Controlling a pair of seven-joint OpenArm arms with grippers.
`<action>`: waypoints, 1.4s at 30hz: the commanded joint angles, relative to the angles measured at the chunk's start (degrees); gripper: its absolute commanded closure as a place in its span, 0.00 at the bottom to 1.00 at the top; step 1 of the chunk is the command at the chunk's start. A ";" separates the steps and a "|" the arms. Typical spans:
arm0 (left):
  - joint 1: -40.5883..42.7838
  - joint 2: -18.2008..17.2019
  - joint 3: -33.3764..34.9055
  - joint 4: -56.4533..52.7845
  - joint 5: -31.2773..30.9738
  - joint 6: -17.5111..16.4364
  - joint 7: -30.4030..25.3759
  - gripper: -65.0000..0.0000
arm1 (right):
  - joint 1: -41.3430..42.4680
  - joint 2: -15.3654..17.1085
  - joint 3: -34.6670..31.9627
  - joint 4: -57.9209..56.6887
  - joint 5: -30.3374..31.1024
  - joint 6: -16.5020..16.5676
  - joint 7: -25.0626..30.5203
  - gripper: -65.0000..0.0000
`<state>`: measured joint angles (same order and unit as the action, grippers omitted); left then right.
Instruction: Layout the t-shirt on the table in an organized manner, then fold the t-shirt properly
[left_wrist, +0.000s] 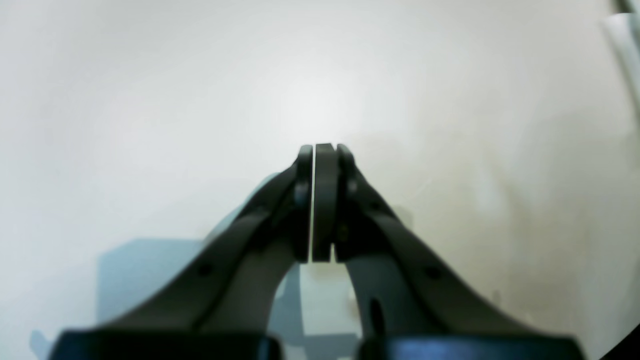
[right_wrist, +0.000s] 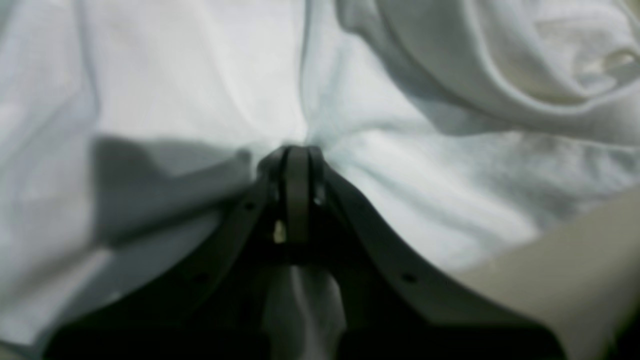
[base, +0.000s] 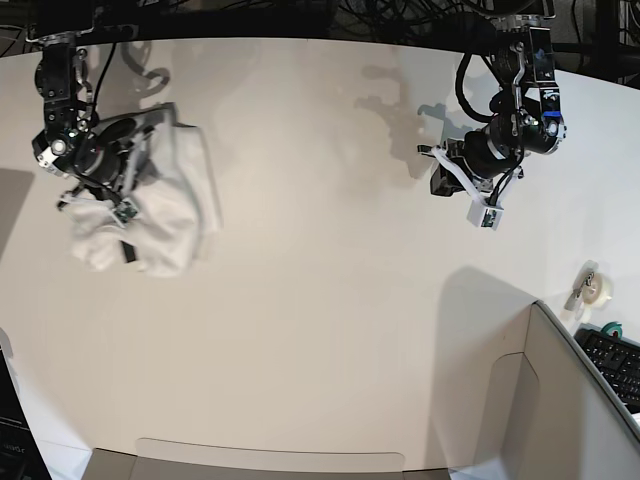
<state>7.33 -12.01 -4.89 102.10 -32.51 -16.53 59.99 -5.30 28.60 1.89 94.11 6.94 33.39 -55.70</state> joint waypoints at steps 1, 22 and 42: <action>-0.61 -0.34 -0.08 0.97 -0.76 -0.30 -0.95 1.00 | -2.22 1.86 0.97 -1.40 -2.76 0.42 -6.41 1.00; 0.62 1.33 0.45 1.06 -0.85 -0.56 -0.95 1.00 | -6.44 10.92 4.83 -2.98 -2.85 0.50 -3.24 1.00; 0.27 1.68 0.45 1.15 -0.85 -0.56 -0.95 1.00 | -5.82 7.58 27.52 22.42 -2.50 5.08 -15.99 1.00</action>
<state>8.19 -10.11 -4.23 102.10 -32.93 -16.75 59.96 -11.38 35.75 29.15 115.79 4.49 37.98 -71.77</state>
